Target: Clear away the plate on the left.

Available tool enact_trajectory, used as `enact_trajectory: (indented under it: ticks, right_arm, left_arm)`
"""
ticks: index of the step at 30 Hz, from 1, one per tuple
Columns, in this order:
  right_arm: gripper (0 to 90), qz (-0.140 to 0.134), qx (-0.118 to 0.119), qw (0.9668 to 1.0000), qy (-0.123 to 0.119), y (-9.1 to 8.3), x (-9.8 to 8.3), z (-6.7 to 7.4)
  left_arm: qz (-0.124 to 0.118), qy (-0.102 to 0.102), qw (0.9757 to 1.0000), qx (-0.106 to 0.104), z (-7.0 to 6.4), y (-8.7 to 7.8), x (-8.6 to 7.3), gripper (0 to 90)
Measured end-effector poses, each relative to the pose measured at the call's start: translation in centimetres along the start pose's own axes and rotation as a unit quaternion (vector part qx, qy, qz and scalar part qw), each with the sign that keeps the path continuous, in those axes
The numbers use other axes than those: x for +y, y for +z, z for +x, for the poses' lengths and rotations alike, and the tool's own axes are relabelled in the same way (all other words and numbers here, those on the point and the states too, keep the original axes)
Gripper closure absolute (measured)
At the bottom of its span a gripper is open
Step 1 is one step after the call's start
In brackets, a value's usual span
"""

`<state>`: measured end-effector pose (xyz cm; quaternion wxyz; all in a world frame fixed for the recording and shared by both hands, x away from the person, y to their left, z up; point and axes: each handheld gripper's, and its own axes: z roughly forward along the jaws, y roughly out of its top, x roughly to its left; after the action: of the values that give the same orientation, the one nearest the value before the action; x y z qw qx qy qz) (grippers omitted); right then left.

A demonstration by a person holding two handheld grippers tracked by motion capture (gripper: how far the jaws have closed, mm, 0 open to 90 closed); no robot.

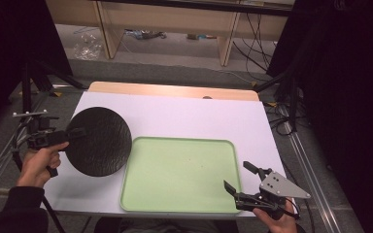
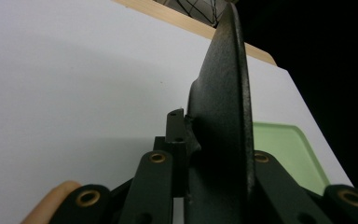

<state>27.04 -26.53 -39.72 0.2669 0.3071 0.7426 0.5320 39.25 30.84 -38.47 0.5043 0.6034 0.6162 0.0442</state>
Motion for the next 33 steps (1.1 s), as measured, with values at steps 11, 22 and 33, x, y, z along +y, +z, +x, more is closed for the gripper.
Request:
enact_trajectory:
  ticks: [11, 22, 33]
  right_arm:
    - [16.7, 0.007, -0.001, 1.0000, 0.003, -0.1, 0.0, 0.0]
    - [16.6, 0.004, 0.005, 1.0000, 0.005, 0.0, 0.0, 0.0]
    - [16.6, 0.002, -0.005, 1.0000, -0.006, -0.1, 0.0, -0.2]
  left_arm:
    - [0.021, 0.015, 0.9987, -0.044, -2.9, 1.7, -0.6, 78.3]
    - [0.059, 0.032, 0.9944, -0.082, -5.7, 4.0, -1.6, 78.1]
    - [0.088, 0.038, 0.9904, -0.100, -7.4, 6.2, -2.4, 77.9]
